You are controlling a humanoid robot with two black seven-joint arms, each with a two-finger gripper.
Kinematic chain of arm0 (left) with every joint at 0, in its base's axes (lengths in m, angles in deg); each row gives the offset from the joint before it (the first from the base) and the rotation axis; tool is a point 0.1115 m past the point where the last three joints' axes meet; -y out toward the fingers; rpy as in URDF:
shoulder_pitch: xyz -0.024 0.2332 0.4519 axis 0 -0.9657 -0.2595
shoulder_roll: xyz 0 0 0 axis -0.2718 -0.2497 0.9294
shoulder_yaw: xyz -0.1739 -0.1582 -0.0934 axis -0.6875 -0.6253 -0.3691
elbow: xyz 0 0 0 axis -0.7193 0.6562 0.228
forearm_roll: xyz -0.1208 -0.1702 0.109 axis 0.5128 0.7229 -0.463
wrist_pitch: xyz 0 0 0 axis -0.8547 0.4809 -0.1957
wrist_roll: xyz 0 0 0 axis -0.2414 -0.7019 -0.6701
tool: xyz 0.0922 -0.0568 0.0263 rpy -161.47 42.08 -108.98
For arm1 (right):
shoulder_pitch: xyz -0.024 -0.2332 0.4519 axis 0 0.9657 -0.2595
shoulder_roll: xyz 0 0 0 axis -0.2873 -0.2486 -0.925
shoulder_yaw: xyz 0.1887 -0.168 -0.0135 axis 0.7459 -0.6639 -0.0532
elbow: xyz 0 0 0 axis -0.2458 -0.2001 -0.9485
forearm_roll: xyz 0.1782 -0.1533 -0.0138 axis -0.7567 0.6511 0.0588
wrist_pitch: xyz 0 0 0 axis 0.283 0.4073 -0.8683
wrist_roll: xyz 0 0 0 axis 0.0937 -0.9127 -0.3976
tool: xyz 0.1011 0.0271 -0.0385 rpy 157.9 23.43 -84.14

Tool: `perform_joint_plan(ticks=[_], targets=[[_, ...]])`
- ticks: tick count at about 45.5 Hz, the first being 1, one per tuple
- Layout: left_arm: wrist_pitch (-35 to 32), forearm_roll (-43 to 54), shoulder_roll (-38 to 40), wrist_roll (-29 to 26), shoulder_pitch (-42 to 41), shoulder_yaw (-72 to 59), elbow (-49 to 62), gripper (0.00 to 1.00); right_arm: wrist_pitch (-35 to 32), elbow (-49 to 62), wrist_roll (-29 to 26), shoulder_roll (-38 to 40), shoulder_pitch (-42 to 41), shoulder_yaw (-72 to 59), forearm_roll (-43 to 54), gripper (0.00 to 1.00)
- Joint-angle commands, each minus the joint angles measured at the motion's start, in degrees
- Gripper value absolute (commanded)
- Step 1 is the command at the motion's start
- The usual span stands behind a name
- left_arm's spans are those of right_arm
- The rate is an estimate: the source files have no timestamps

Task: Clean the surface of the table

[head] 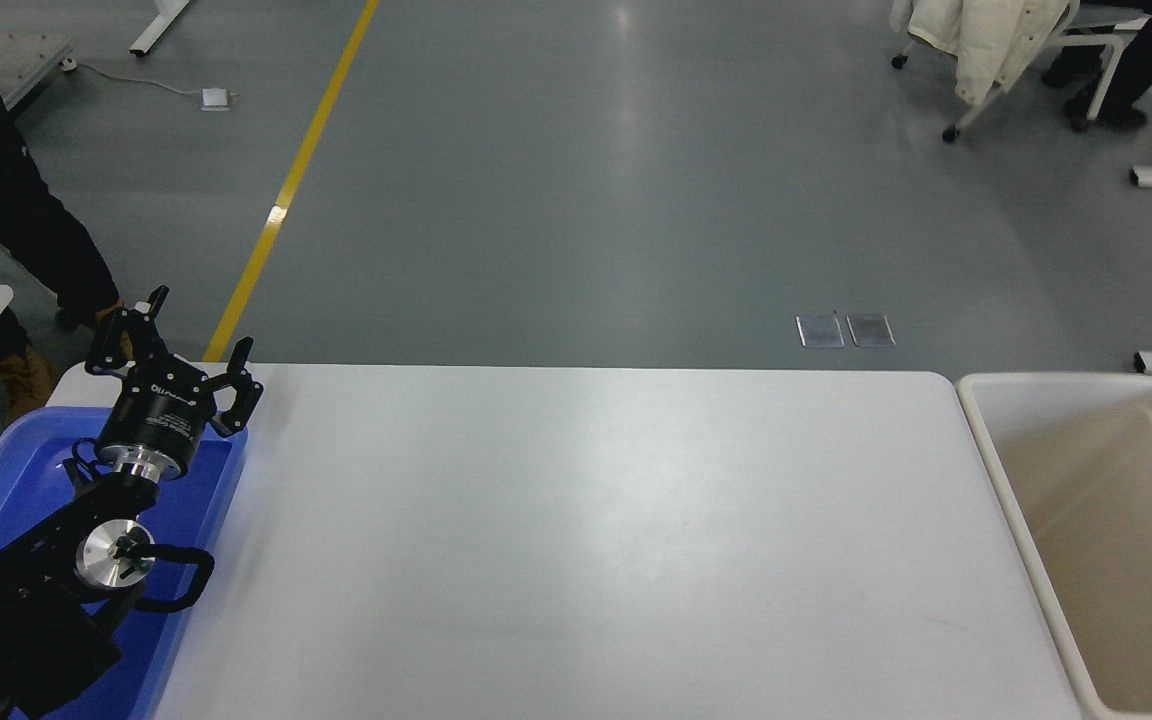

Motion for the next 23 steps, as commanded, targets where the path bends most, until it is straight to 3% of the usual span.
perform_joint_plan(ticks=[1,23], targets=[[0.01,0.03,0.0,0.0,0.0,0.0,0.0,1.0,0.28,6.26,-10.25,-2.62,3.18,-5.19,-11.44,0.0],[0.01,-0.05,0.0,0.0,0.0,0.0,0.0,1.0,0.81,9.08,-12.45,-11.49,13.29,-5.19,-12.85,0.0]])
